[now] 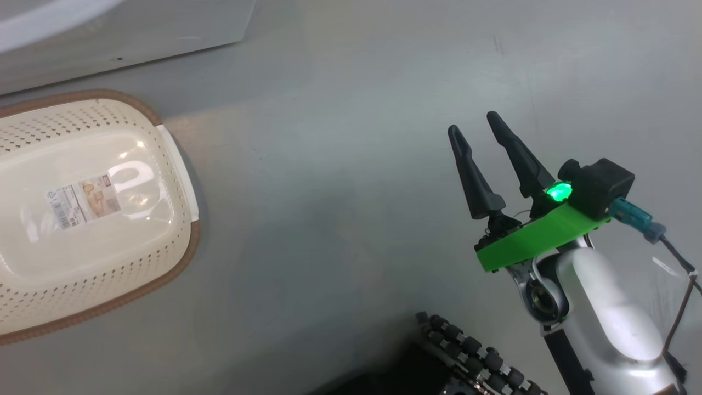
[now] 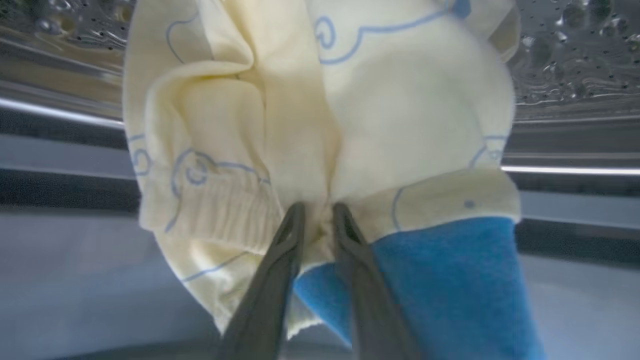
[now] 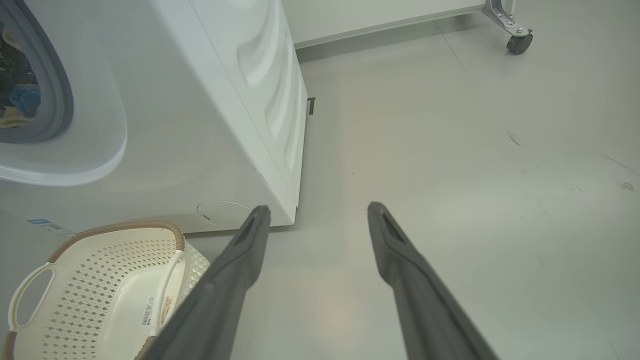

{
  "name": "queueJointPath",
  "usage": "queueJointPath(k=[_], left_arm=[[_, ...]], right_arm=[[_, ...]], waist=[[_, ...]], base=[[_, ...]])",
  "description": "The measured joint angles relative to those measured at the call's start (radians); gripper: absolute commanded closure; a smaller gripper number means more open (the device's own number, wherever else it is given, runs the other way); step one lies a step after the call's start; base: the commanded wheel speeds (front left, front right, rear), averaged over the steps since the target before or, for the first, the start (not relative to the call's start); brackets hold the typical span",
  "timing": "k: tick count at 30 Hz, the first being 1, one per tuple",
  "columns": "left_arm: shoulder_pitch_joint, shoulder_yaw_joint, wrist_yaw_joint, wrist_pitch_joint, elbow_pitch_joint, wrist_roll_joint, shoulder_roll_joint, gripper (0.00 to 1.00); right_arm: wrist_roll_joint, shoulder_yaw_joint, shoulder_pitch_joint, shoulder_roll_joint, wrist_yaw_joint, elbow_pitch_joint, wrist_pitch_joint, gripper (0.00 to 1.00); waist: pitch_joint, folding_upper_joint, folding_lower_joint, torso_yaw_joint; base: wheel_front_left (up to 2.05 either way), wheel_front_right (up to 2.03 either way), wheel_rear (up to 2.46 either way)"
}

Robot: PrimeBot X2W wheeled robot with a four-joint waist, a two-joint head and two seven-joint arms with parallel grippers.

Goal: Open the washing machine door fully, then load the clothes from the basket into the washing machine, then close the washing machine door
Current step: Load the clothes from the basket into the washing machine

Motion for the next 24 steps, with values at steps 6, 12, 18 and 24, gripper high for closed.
queueJointPath(k=[6,12,18,24], left_arm=[[0.000,0.004,0.013,0.012,-0.023,-0.019,0.000,1.00],[0.002,0.003,0.023,-0.064,-0.073,-0.006,0.002,1.00],[-0.004,0.006,0.037,-0.177,-0.078,0.026,0.014,1.00],[-0.016,0.003,0.048,-0.267,-0.063,0.057,0.017,1.00]], right_arm=[[0.000,0.000,-0.006,0.000,0.000,0.000,0.000,0.00],[0.007,0.001,-0.012,0.000,0.000,0.000,0.000,0.00],[0.009,0.009,-0.026,0.000,0.000,-0.001,-0.001,0.00],[0.016,0.013,-0.026,0.000,0.000,-0.001,-0.001,0.00]], waist=[[0.004,0.0000,0.0000,0.004],[0.009,0.0000,0.0000,0.010],[0.020,0.0000,0.0001,0.006],[0.030,0.0000,0.0000,-0.003]], base=[[0.00,0.00,0.00],[0.00,0.00,0.00],[0.00,0.00,0.00],[0.00,0.00,0.00]])
